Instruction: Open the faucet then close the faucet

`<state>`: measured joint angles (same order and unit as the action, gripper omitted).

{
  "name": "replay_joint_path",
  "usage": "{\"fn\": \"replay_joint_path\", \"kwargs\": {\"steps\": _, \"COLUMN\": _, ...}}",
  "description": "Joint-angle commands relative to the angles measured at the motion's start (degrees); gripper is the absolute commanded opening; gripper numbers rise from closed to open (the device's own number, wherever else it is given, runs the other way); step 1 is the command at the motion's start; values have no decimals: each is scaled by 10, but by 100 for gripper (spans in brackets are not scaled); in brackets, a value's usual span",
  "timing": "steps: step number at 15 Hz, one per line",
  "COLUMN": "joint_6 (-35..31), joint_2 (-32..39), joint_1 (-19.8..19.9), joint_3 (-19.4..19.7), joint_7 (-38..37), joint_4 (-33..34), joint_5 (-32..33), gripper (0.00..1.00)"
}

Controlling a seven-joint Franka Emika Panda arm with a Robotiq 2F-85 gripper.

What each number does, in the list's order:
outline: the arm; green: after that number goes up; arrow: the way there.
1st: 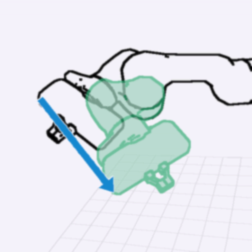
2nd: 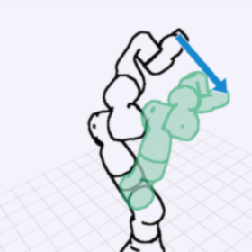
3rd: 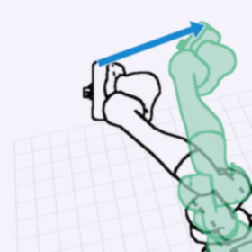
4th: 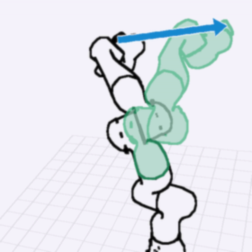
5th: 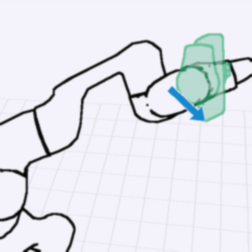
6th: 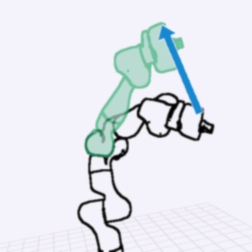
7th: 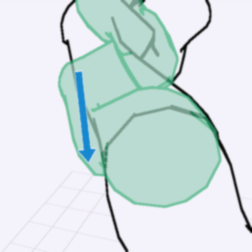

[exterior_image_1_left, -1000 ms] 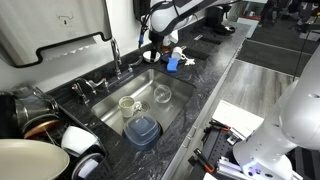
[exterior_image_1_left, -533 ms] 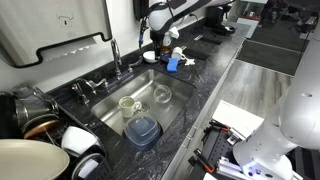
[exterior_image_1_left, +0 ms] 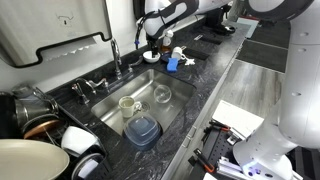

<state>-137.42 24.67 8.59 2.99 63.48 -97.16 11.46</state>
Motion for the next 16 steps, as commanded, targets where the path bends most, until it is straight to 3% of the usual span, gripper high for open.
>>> {"fn": "replay_joint_path", "kwargs": {"steps": 1, "joint_6": -5, "joint_2": 53, "joint_1": 28, "joint_3": -29, "joint_7": 60, "joint_4": 62, "joint_5": -40, "gripper": 100}}
{"fn": "replay_joint_path", "kwargs": {"steps": 7, "joint_6": 2, "joint_2": 100, "joint_1": 64, "joint_3": -61, "joint_7": 133, "joint_4": 121, "joint_5": -124, "gripper": 100}}
{"fn": "replay_joint_path", "kwargs": {"steps": 16, "joint_6": 63, "joint_2": 155, "joint_1": 71, "joint_3": -80, "joint_7": 170, "joint_4": 193, "joint_5": -161, "gripper": 100}}
